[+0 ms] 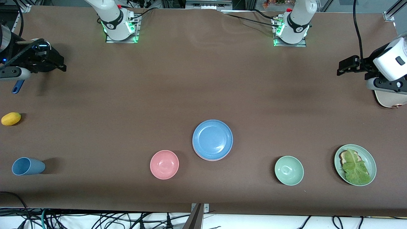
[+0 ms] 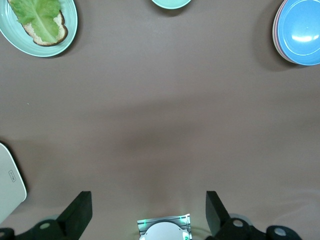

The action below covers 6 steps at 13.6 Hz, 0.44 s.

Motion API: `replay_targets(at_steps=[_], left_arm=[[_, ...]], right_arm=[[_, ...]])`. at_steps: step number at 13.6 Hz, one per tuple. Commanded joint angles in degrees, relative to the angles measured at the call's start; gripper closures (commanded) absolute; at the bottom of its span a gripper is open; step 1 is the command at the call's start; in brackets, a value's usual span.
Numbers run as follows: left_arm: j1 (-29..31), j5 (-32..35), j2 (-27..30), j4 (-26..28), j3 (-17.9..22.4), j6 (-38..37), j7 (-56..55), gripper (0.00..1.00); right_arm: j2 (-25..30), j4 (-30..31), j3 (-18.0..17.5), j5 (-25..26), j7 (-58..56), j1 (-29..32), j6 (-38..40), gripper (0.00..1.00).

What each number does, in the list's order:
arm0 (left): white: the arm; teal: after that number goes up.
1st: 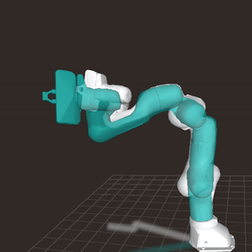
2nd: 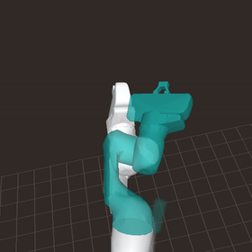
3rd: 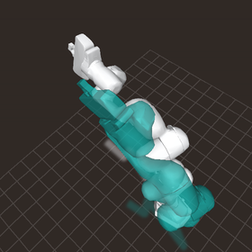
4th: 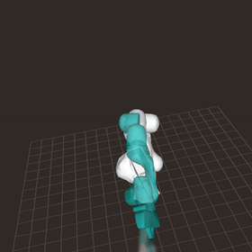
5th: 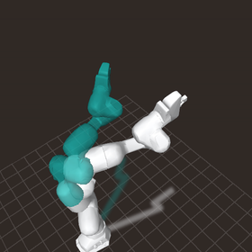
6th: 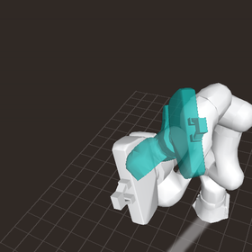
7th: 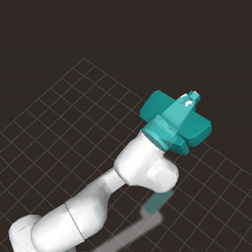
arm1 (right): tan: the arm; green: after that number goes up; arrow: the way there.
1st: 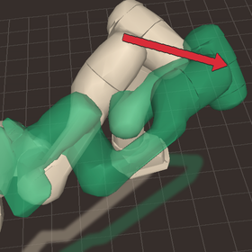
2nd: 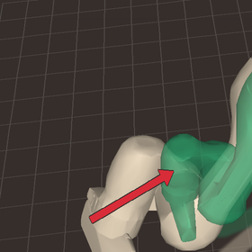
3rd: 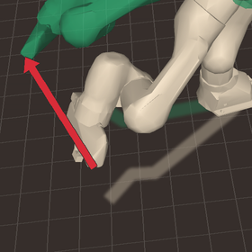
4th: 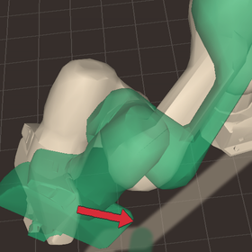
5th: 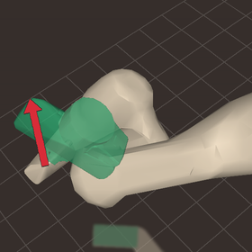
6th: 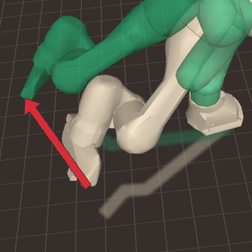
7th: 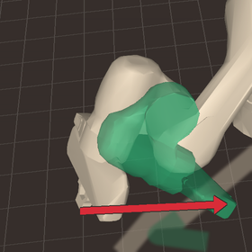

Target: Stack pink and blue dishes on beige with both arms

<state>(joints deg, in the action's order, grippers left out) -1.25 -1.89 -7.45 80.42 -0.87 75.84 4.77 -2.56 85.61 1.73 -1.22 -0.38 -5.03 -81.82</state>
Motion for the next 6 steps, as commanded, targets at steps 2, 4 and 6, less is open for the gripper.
replay_targets(at_steps=[2, 4, 6], left_arm=[[0.4, 0.7, -1.0, -2.2, -0.3, 0.1, -0.1, 0.00], [0.3, 0.6, -1.0, -2.3, -0.4, 1.1, -0.3, 0.00], [0.4, 0.6, -1.0, -2.3, -0.4, 1.3, -0.5, 0.00]], right_arm=[[0.3, -0.9, -0.3, 0.8, -0.9, 0.6, 1.2, 0.00], [0.4, -0.9, -0.2, 0.8, -0.9, 0.6, 1.3, 0.00], [0.5, -0.9, 0.0, 0.8, -0.9, 0.6, 1.3, 0.00]])
